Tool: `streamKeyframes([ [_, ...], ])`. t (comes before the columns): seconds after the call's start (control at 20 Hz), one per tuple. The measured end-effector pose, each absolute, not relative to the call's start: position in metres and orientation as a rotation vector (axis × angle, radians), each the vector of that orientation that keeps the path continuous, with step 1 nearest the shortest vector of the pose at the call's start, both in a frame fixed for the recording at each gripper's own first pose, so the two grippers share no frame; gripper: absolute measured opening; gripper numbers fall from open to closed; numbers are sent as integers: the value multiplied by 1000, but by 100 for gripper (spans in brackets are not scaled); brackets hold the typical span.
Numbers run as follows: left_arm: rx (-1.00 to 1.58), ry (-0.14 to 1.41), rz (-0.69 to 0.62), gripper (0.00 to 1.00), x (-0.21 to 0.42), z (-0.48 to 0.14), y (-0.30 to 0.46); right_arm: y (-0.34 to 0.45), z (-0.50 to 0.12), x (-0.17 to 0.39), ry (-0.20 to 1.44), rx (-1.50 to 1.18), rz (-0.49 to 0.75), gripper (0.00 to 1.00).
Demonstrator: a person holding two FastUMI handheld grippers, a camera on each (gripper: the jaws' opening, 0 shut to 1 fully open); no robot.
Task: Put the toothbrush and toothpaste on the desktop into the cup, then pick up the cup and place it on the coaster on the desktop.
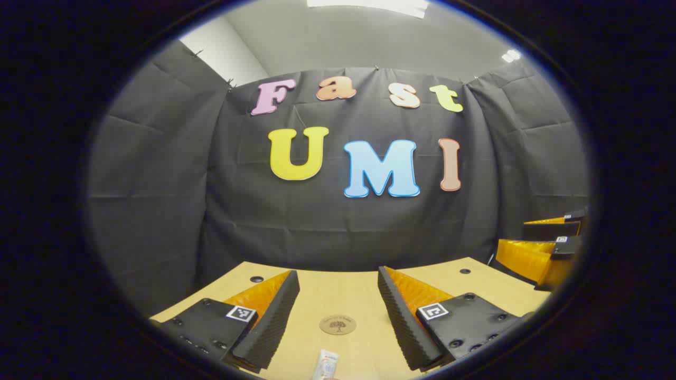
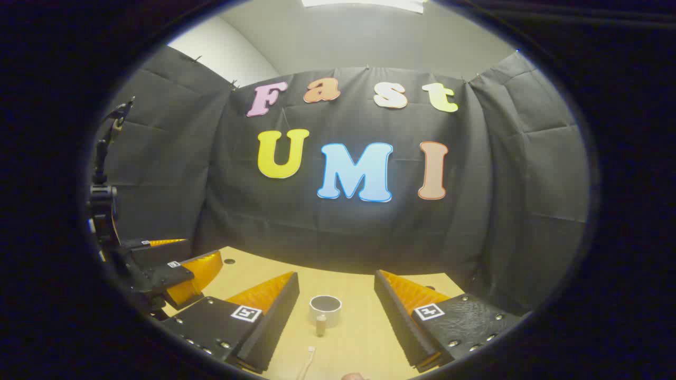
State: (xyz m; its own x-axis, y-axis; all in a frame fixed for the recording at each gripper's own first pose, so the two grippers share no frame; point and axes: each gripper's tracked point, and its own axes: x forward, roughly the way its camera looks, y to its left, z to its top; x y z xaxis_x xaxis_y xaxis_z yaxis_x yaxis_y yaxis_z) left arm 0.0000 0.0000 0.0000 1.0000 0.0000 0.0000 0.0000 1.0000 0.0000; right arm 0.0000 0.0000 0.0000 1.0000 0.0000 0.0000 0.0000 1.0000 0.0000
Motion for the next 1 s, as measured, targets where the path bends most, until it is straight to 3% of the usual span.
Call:
streamKeyframes([
  [1.0,-7,13,-37,95,4,13,-3,4,-4,0,15,-66,-61,89],
])
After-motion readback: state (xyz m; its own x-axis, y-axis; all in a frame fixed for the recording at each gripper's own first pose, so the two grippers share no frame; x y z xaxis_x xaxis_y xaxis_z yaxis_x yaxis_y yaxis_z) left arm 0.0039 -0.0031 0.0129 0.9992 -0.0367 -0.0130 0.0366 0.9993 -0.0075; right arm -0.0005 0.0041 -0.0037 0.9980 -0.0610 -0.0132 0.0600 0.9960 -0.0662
